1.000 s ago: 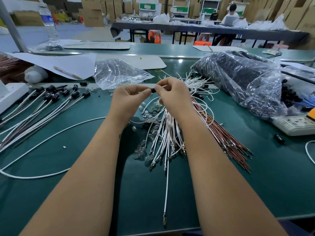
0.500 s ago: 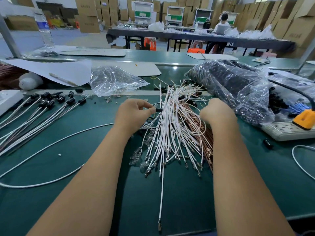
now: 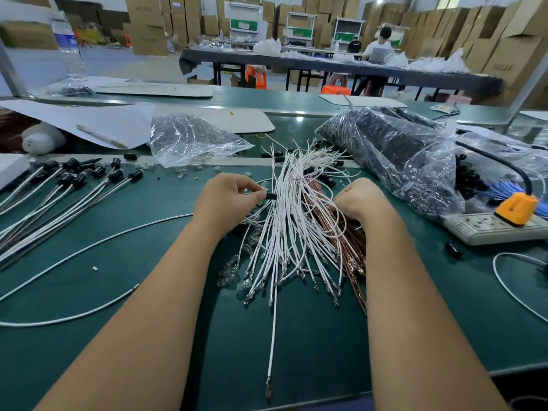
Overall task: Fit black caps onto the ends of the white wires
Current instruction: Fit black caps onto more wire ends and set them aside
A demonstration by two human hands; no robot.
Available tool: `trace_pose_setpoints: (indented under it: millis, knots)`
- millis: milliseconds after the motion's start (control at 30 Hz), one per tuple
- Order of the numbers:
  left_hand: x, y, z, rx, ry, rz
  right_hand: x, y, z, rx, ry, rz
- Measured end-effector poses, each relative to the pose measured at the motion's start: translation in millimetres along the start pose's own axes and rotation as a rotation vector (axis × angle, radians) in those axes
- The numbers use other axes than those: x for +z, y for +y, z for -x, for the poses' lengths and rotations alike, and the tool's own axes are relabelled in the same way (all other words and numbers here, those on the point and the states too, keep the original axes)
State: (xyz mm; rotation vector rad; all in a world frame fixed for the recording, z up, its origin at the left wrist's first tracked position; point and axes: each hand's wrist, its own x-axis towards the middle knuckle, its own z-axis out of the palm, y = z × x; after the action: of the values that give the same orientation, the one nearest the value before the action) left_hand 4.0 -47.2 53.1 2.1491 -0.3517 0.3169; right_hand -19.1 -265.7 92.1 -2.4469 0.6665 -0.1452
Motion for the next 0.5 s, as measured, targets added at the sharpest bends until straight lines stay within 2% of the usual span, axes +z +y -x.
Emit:
trace_pose_setpoints:
  millis: [333, 433, 500]
  knots:
    - [-1, 0, -1, -0.016, 0.009, 0.084, -1, 6, 3, -0.060, -0.045, -0.052]
    - [-2, 1, 0, -0.014, 0.008, 0.084, -9, 7, 1, -0.057, 0.008, -0.090]
    - [-2, 1, 1, -0.016, 0.010, 0.080, -17, 8, -1, -0.067, 0.101, -0.087]
